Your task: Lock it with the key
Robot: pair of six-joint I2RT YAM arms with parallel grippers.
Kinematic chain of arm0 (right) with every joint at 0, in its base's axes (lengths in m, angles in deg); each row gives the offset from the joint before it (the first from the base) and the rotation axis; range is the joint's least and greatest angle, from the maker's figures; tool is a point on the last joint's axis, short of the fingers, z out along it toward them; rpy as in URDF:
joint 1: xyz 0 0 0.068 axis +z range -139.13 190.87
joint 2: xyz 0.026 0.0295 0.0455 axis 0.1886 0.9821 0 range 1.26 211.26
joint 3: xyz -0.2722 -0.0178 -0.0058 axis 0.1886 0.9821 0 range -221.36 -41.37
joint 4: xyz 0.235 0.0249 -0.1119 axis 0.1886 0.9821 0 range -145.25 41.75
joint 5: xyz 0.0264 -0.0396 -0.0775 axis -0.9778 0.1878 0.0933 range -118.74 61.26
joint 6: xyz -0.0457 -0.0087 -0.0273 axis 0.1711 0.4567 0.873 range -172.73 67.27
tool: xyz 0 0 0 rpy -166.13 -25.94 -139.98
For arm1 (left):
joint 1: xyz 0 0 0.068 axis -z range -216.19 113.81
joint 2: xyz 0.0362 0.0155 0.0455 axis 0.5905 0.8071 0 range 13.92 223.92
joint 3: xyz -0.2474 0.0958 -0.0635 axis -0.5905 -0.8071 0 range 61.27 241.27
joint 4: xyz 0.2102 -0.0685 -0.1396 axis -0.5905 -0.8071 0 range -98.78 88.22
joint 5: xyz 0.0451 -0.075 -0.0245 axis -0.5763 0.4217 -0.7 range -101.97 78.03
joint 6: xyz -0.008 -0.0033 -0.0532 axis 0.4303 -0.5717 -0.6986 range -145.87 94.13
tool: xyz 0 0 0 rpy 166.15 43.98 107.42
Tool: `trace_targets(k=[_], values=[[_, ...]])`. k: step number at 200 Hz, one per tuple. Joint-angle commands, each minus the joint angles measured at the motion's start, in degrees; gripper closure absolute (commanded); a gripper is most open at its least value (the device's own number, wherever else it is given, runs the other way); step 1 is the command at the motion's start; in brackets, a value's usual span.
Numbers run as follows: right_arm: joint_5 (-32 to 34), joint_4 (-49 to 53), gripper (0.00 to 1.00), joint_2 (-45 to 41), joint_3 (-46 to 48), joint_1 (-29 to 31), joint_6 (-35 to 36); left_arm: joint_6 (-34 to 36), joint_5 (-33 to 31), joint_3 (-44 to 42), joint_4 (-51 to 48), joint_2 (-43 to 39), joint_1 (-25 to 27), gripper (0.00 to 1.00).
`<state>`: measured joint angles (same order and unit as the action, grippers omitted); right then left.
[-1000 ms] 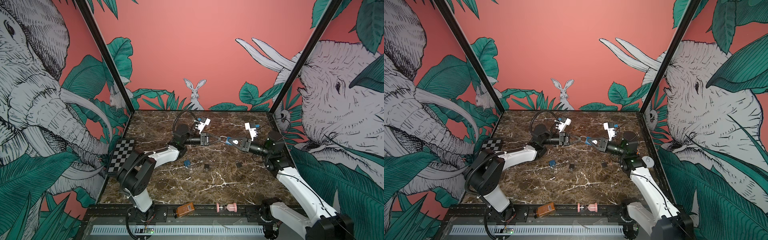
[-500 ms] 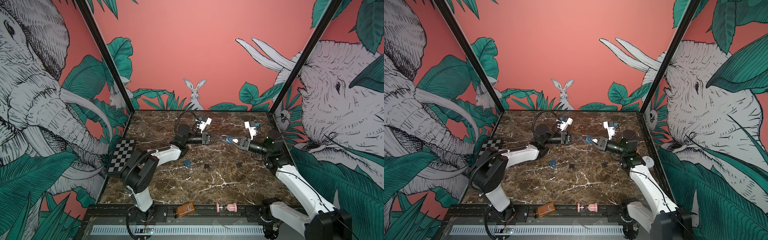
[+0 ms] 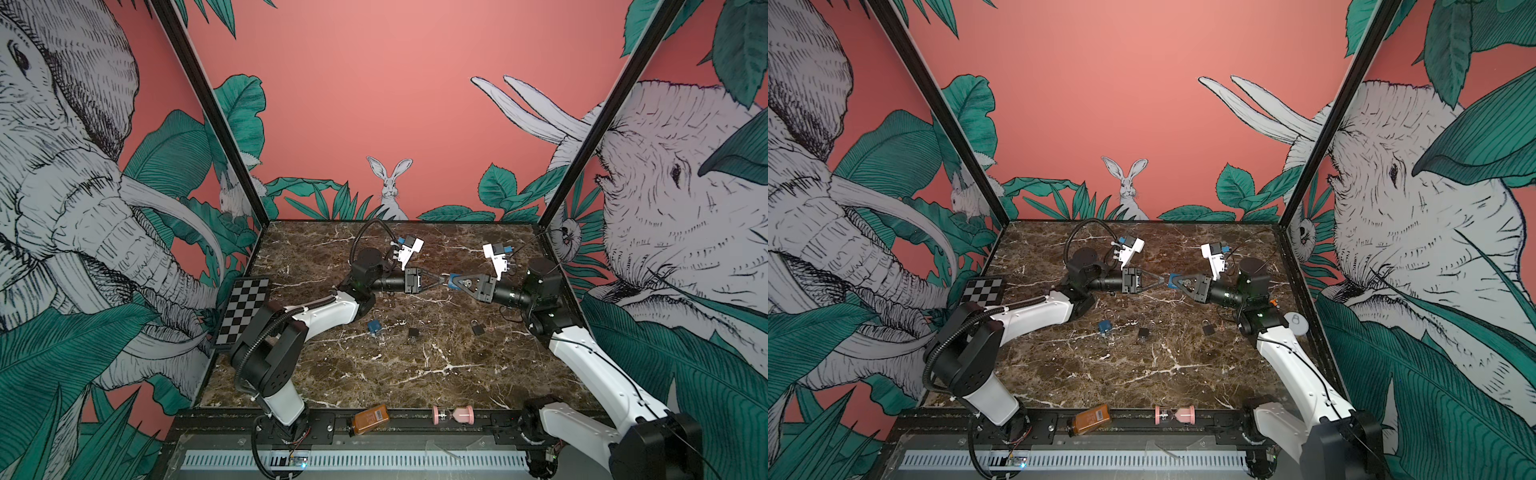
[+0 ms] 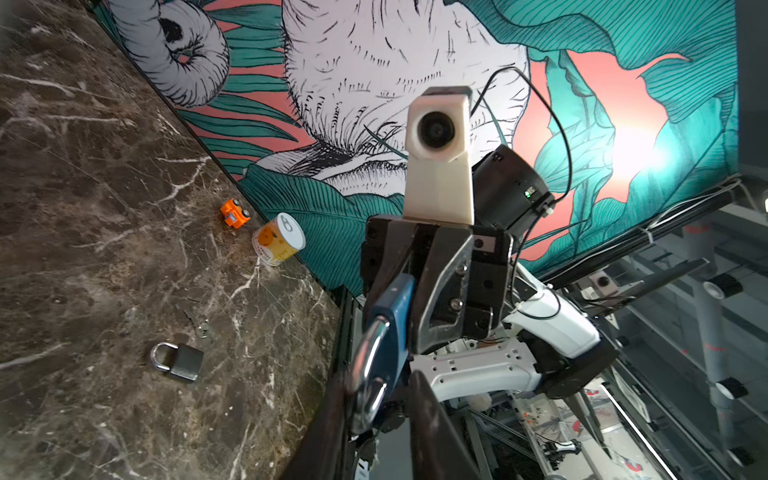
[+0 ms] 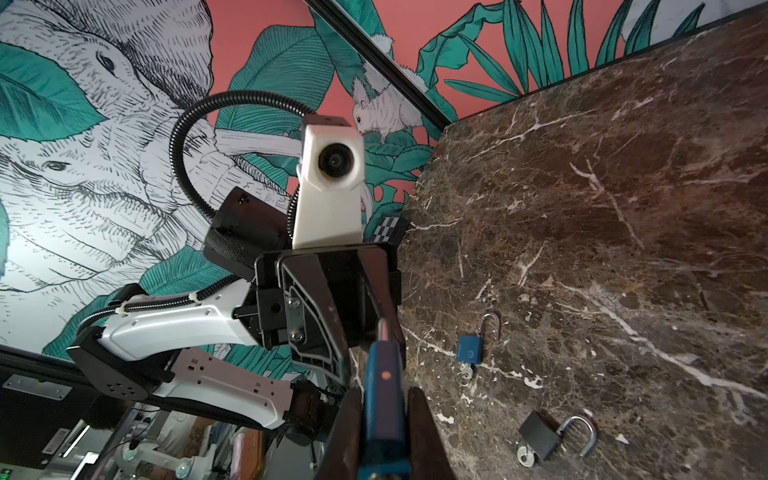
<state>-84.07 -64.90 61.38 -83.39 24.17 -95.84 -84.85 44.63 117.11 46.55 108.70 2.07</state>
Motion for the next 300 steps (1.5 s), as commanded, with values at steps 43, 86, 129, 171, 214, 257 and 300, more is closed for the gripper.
trace_targets(k=[43,86,129,171,214,257,300], values=[[0.8,-1.2,1.00,-2.9,2.7,0.2,-0.4,-9.2,5.6,2.3,19.1,2.5,0.6,0.78],[0.3,-3.5,1.00,-1.6,3.3,0.3,-1.8,-8.9,5.8,2.2,18.3,2.7,1.5,0.93],[0.8,-3.1,1.00,-1.5,3.5,0.1,-2.2,-7.8,4.7,1.4,17.2,2.6,1.3,1.00],[0.8,-3.3,0.81,-2.8,4.5,-0.8,-3.7,-10.8,1.6,-1.0,21.6,3.9,-2.5,1.00],[0.3,-4.6,0.78,-4.3,4.8,-0.9,-4.8,-14.1,1.4,-0.6,25.0,5.8,-2.8,1.00],[0.4,-7.3,0.77,-4.1,5.5,-0.9,-5.9,-14.3,2.7,-0.1,24.7,6.0,-2.8,1.00],[1.3,-9.1,0.71,-2.1,4.4,-1.0,-6.0,-14.7,3.6,-0.2,25.6,5.7,-2.6,1.00]])
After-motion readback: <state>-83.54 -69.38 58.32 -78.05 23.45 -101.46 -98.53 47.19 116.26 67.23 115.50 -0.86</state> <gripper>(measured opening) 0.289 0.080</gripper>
